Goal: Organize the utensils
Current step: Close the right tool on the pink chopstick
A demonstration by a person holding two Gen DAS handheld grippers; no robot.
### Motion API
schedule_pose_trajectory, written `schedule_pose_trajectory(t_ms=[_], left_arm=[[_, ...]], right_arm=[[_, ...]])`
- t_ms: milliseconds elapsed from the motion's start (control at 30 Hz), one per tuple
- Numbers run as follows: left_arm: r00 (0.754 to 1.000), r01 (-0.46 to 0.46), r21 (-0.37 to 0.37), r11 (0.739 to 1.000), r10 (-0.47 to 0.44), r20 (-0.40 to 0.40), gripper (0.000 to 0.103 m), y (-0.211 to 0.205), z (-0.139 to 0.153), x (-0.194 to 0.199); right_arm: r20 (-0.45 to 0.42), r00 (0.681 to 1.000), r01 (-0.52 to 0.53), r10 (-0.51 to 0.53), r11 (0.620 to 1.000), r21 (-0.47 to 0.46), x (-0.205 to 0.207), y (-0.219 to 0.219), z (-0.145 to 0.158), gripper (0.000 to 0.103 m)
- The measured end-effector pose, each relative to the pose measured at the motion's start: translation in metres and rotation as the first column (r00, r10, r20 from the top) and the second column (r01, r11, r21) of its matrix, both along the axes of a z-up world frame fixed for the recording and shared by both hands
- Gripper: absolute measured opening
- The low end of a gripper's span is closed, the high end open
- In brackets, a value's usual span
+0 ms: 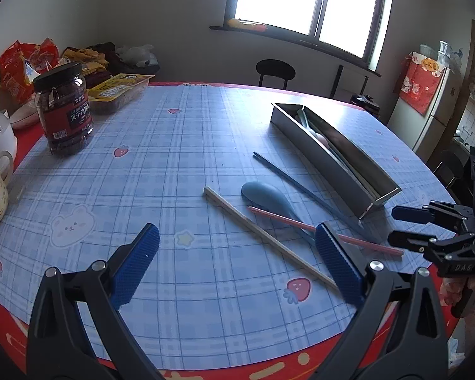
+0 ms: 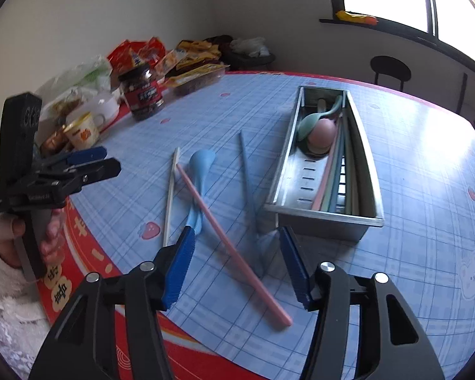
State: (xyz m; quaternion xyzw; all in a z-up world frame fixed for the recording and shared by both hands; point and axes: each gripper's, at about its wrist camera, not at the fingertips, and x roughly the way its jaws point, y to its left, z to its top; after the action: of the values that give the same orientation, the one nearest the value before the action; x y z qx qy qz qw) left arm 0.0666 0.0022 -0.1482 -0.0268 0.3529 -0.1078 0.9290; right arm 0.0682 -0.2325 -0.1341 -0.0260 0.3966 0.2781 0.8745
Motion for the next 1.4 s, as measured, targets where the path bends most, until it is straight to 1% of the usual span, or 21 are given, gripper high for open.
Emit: schedule_pose_trajectory(t_ms=[100,200,233,300,367,467,567,733,867,967,1067,1167,1233,1333,1400], left_arm=[[1.000,0.004,0.013,1.000,-0.004,-0.001,0.097,-0.002,-0.008,-0.001],[1.000,0.004,0.020,1.000,-0.004,-0.010,0.097,-0.003,-0.015,-0.002],[1.000,0.003,0.021,1.000,-0.002,-0.012,0.097,-0.003,-0.017,-0.002],[1.000,0.004,0.010,1.000,-0.004,-0.019,0.097,-0.002,-0.020,-0.002],[1.000,0.002,-0.005,1.000,-0.002,-0.006,0.097,0.001,-0.019,-0.004],[1.000,0.007,-0.017,1.000,-0.008,-0.025,0.097,0.001,-0.022,-0.003],[1.000,0.021,-0.006,1.000,-0.021,-0.018,0.097,-0.003,-0.021,-0.004],[0.999,0.032,0.000,0.999,-0.032,-0.031,0.097,-0.005,-0.023,-0.003],[0.998,0.032,-0.004,0.999,-0.032,-0.046,0.097,-0.005,-0.025,-0.001],[0.997,0.052,-0.003,0.999,-0.053,-0.058,0.097,-0.007,-0.025,0.001],[0.995,0.066,0.000,0.998,-0.066,-0.068,0.097,-0.010,-0.025,0.005],[0.993,0.080,0.021,0.997,-0.078,-0.094,0.097,-0.015,-0.026,0.010],[0.988,0.113,0.027,0.993,-0.109,-0.113,0.097,-0.022,-0.024,0.014],[0.980,0.160,0.024,0.987,-0.156,-0.126,0.097,-0.035,-0.021,0.020],[0.974,0.186,0.025,0.982,-0.181,-0.137,0.096,-0.044,-0.021,0.026]], right_arm=[[-0.011,0.998,-0.067,0.066,0.996,-0.067,-0.006,0.019,-0.007,0.044],[-0.023,0.995,-0.095,0.093,0.987,-0.128,-0.004,0.030,-0.014,0.040],[-0.025,0.995,-0.097,0.094,0.986,-0.137,-0.002,0.032,-0.015,0.039],[-0.027,0.995,-0.097,0.094,0.984,-0.152,0.001,0.034,-0.016,0.034],[-0.032,0.995,-0.098,0.094,0.982,-0.164,0.004,0.036,-0.018,0.031],[-0.035,0.995,-0.100,0.095,0.977,-0.187,0.009,0.040,-0.021,0.030],[-0.034,0.995,-0.102,0.097,0.973,-0.205,0.011,0.043,-0.022,0.026],[-0.050,0.994,-0.108,0.099,0.970,-0.218,0.013,0.045,-0.026,0.019],[-0.065,0.993,-0.110,0.099,0.973,-0.203,0.011,0.042,-0.028,0.012],[-0.070,0.993,-0.108,0.097,0.976,-0.186,0.010,0.039,-0.028,0.011],[-0.047,0.995,-0.096,0.089,0.978,-0.187,0.007,0.039,-0.029,0.011],[-0.036,0.996,-0.081,0.076,0.984,-0.160,0.005,0.036,-0.030,0.011],[-0.033,0.998,-0.066,0.062,0.988,-0.142,0.005,0.032,-0.030,0.011],[-0.024,1.000,-0.018,0.014,0.989,-0.147,0.007,0.028,-0.030,0.010],[-0.032,0.999,-0.011,0.007,0.991,-0.134,0.008,0.025,-0.030,0.010]])
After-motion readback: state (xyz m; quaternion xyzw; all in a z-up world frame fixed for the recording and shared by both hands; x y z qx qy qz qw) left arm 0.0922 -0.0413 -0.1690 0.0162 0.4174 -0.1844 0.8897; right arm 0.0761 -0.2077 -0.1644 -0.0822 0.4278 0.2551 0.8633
